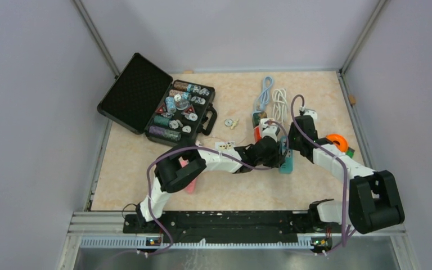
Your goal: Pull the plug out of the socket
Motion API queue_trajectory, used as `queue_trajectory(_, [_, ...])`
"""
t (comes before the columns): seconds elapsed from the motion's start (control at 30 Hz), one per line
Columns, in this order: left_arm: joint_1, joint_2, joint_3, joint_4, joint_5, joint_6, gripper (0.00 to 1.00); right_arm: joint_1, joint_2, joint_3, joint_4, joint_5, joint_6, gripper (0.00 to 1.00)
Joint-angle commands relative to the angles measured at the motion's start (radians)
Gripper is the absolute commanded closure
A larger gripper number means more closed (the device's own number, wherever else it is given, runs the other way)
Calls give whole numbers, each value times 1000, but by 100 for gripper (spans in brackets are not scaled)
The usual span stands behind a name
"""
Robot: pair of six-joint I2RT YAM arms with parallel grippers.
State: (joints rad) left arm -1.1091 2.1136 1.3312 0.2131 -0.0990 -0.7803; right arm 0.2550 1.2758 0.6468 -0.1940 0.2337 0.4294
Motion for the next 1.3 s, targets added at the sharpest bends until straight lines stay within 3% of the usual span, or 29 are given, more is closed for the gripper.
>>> queue_trajectory(0.0, [-2, 17, -8, -102, -45, -62, 66, 5, -24, -26, -7, -50, 22, 100])
queue_trajectory(0.33, [36, 41, 8, -208, -4, -136, 68, -50, -76, 3, 13, -197, 51, 100])
queue_trajectory(0.5, [81, 44, -40, -198, 55, -211, 70, -53, -90, -70, 147, -284, 57, 100])
queue_trajectory(0.73, [108, 57, -64, -208, 84, -261, 75, -46, -89, -85, 123, -134, 2, 100])
queue_trajectory(0.97, [111, 81, -29, -266, 93, -250, 76, -48, -82, -62, 134, -218, 21, 100])
queue_trajectory(1.13, [104, 92, 1, -300, 89, -228, 76, 13, -55, -47, 96, -66, -11, 100])
queue_trajectory(1.27, [91, 84, 17, -327, 59, -208, 76, 13, -69, -41, 69, -49, 17, 100])
